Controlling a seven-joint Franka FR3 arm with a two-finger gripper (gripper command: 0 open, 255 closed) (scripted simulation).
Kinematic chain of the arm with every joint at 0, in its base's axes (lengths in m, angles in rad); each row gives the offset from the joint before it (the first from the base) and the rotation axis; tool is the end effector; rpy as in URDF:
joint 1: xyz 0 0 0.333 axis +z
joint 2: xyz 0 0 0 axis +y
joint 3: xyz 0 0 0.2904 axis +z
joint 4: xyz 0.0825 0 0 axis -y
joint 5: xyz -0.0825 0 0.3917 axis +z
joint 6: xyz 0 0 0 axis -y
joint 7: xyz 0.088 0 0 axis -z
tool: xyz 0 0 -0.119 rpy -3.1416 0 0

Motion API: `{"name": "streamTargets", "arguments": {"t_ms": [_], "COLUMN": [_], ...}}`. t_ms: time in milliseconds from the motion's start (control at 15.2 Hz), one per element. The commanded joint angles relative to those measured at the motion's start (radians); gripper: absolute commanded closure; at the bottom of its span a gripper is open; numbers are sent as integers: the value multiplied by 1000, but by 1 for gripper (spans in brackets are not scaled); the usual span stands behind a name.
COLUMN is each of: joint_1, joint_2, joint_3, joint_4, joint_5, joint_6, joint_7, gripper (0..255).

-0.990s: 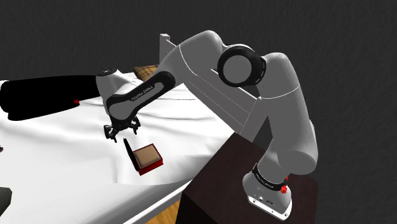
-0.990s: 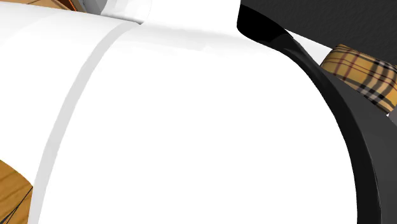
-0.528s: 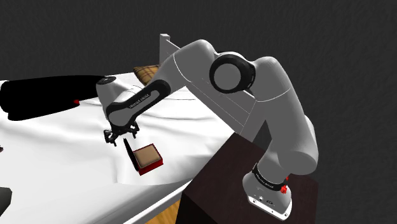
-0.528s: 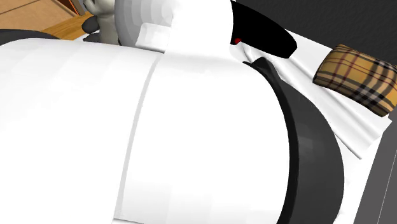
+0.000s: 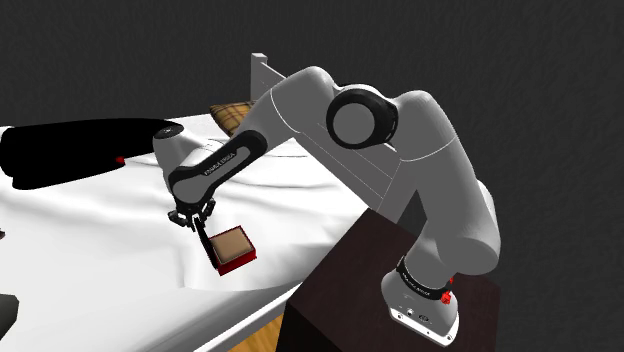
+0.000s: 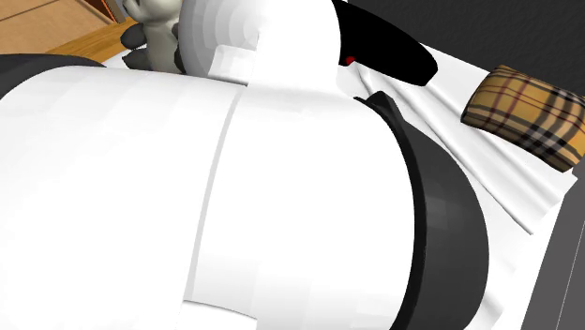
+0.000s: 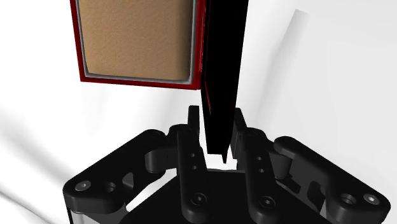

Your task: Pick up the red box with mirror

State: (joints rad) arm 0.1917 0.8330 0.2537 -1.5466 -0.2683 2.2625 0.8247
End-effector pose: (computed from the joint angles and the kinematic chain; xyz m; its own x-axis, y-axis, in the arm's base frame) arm 0.6233 0.2693 0.1261 0.9618 -0.2685 -0.0538 -0.2651 -0.9621 0.0637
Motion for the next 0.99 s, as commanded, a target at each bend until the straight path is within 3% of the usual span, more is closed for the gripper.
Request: {"name": "streamTargets", "arguments": {"t_ms": [0, 924], "joint_1": [0, -14], "joint_2": [1, -93], "joint_3": [0, 20], "joint_4": [0, -15], "joint_5": [0, 22], "joint_6": [1, -77], "joint_7": [0, -12], "gripper": [255, 255]}}
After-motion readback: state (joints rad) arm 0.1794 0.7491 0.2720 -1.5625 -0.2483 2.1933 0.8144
